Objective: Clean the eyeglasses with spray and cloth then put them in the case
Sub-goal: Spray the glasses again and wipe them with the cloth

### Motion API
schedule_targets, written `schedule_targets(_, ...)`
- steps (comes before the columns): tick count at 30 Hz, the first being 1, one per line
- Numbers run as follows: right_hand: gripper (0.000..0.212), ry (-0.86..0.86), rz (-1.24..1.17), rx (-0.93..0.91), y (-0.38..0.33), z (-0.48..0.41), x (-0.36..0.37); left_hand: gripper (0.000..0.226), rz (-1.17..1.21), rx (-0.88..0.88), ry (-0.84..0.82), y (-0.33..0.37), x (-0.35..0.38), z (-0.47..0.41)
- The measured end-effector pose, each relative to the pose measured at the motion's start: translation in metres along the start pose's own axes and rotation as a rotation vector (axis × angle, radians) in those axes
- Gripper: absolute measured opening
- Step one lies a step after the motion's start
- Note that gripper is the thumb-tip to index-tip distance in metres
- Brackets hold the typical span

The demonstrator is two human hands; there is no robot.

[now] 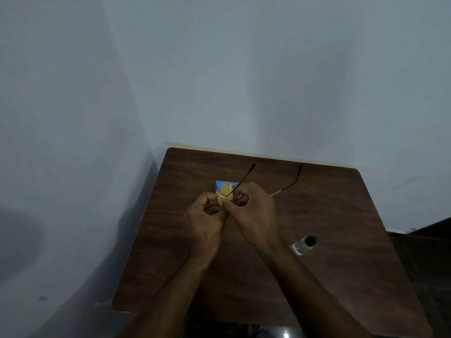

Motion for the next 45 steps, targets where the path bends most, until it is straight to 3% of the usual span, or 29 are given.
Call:
schedule_targets(2, 0.027, 0.043, 0.017, -0.028, -0.002, 0.001, 0.000, 0.018, 0.001, -0.007, -0.014, -0.001, 0.001, 0.000)
schedule_targets(5, 0.016, 0.095, -0.146, -0.026, -0.003, 0.002, -0.003, 0.013, 0.047, -0.043, -0.017, -0.004, 0.002, -0.001)
schedule_targets(9, 0.023, 0.152, -0.273, -0.026, -0.014, -0.001, -0.017, 0.017, 0.068, -0.123, -0.013, -0.010, 0.003, 0.002)
schedule_targets(13, 0.008, 0.157, -0.425, 0.036, -0.013, -0.009, -0.025, 0.020, 0.047, -0.168, -0.017, -0.017, 0.006, 0.003)
schedule_targets(20, 0.022, 0.149, -0.673, 0.200, -0.010, -0.019, -0.041, 0.017, 0.033, -0.103, -0.012, -0.013, 0.004, 0.006)
schedule_targets(28, 0.007, 0.094, -0.440, 0.128, 0.005, -0.003, -0.018, 0.017, -0.054, -0.097, -0.047, -0.007, 0.007, 0.006)
schedule_targets(35, 0.013, 0.105, -0.144, 0.021, 0.018, 0.008, -0.006, 0.009, -0.037, -0.035, -0.059, 0.005, 0.009, 0.008)
schedule_targets(45, 0.009, 0.191, -0.352, -0.006, 0.001, 0.006, -0.039, 0.017, -0.022, -0.063, -0.110, 0.004, 0.015, 0.011)
Point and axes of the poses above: each hand's wrist, its own z-axis away from the middle knuckle, its own x-axis out of the palm, y = z × x, the point moved 7 cm from there along -z, towards the middle knuckle, and after that the axes turned 2 degrees about z, right-handed, at the moved point
